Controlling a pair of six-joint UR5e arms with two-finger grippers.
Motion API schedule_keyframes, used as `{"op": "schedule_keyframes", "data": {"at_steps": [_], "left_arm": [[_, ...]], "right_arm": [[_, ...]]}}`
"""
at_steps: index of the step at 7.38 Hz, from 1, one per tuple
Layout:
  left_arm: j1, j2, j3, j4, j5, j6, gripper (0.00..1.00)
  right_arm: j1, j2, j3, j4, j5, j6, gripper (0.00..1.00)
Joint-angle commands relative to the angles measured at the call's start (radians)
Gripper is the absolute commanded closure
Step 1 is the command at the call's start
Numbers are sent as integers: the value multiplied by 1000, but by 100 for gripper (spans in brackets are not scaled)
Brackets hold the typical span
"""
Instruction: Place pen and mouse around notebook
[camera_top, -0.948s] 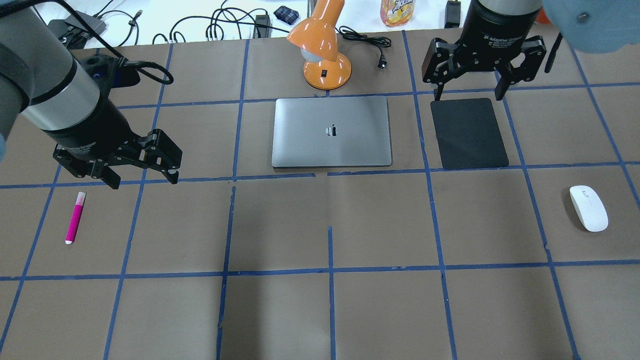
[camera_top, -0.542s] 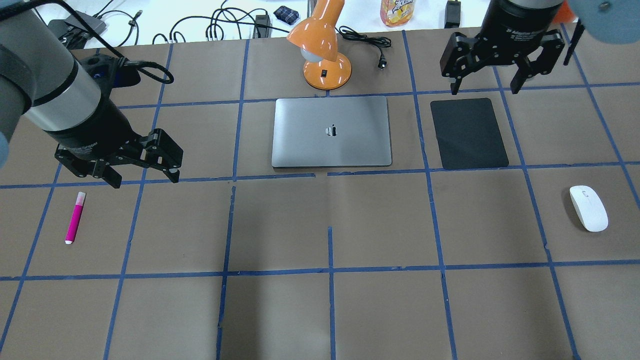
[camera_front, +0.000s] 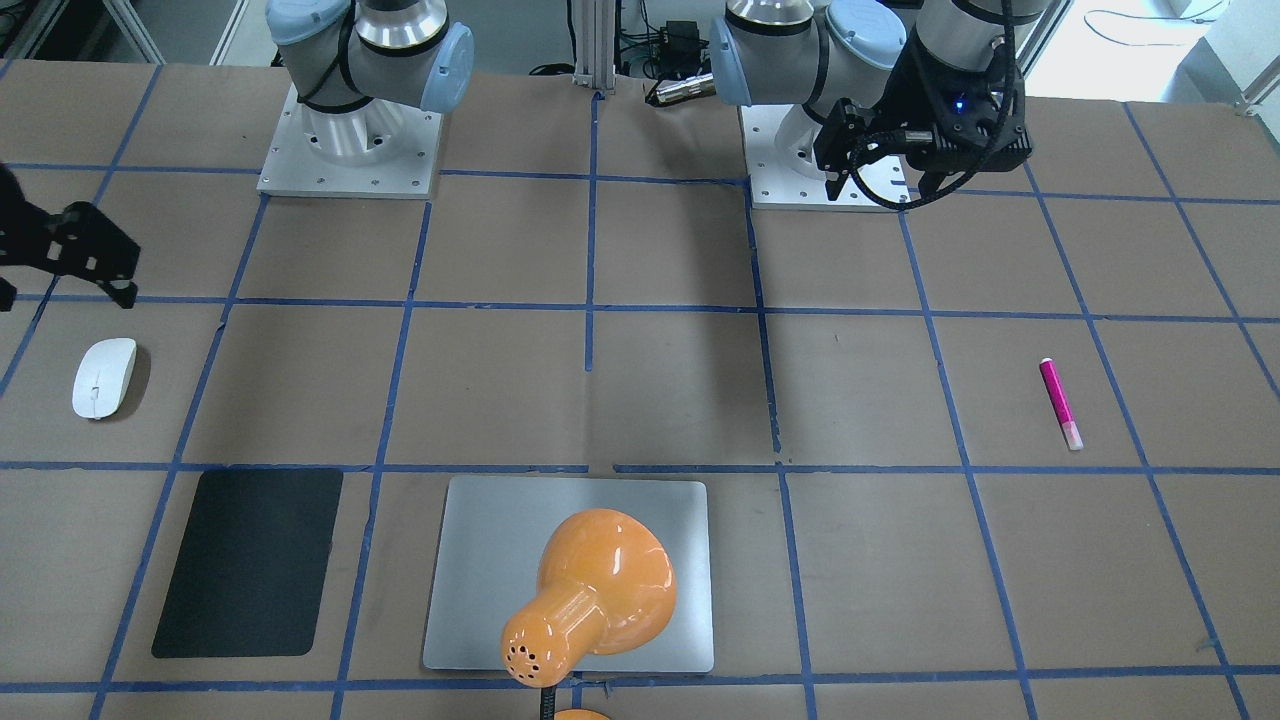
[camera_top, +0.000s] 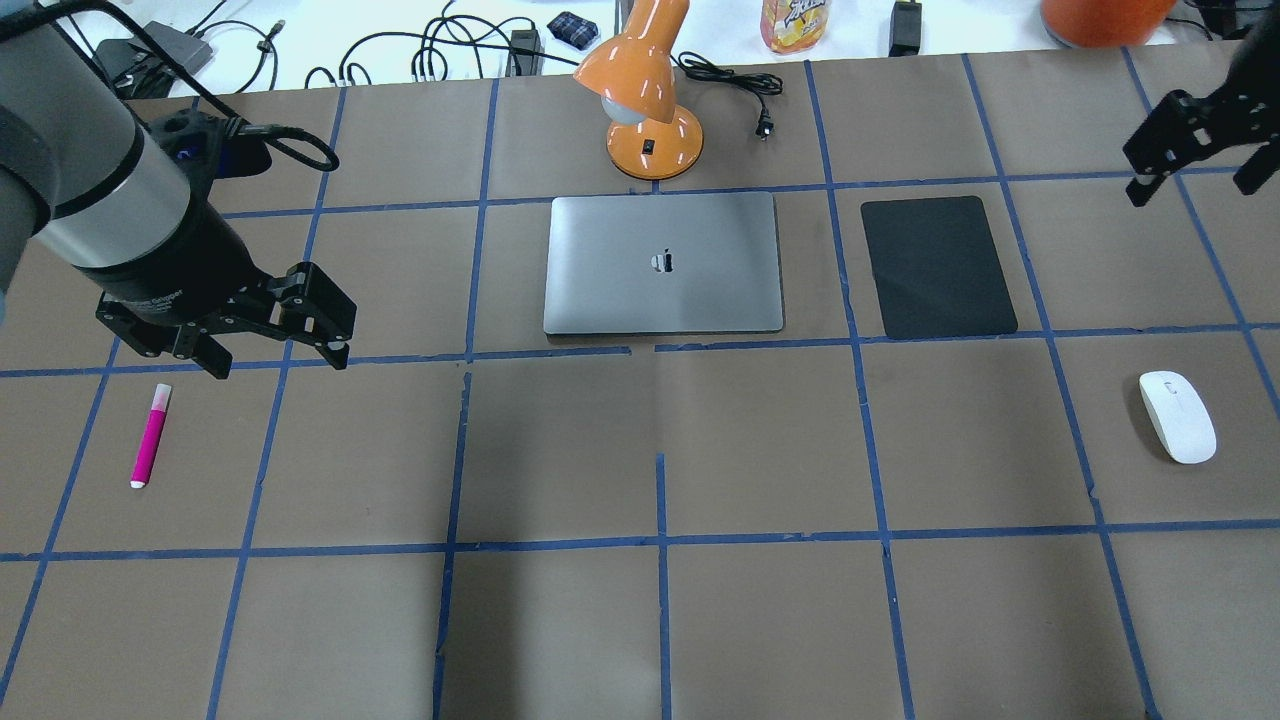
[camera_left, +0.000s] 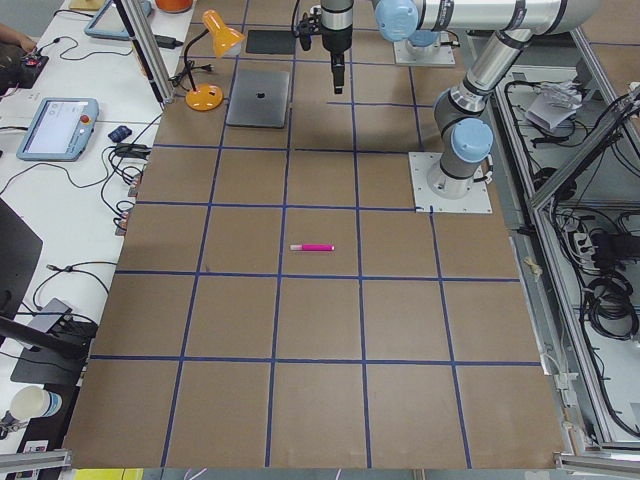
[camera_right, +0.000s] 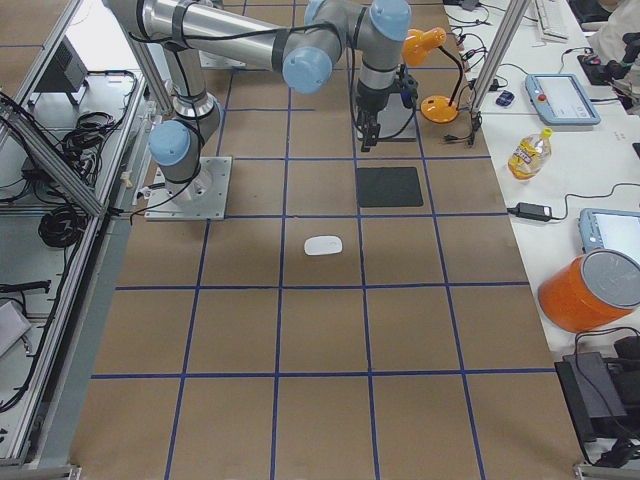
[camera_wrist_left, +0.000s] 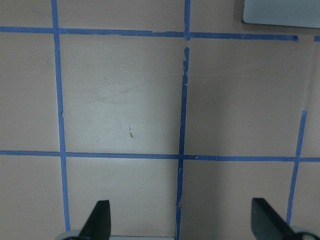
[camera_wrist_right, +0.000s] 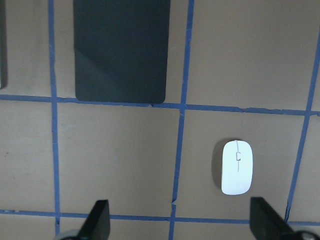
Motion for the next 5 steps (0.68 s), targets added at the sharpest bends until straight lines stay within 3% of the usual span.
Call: {"op": "schedule_keyframes", "data": {"at_steps": [1,3,5], "left_arm": [[9,-10,-1,4,-1,2,0],[38,-24,-26,26,46,33,0],[116,-10,-93,115,48,83,0]], "right_arm": [[-128,33,138,-163,-5,-192,0],[-245,34,351,-398,6,-285,0],[-253,75,505,-648,7,-314,0]]}}
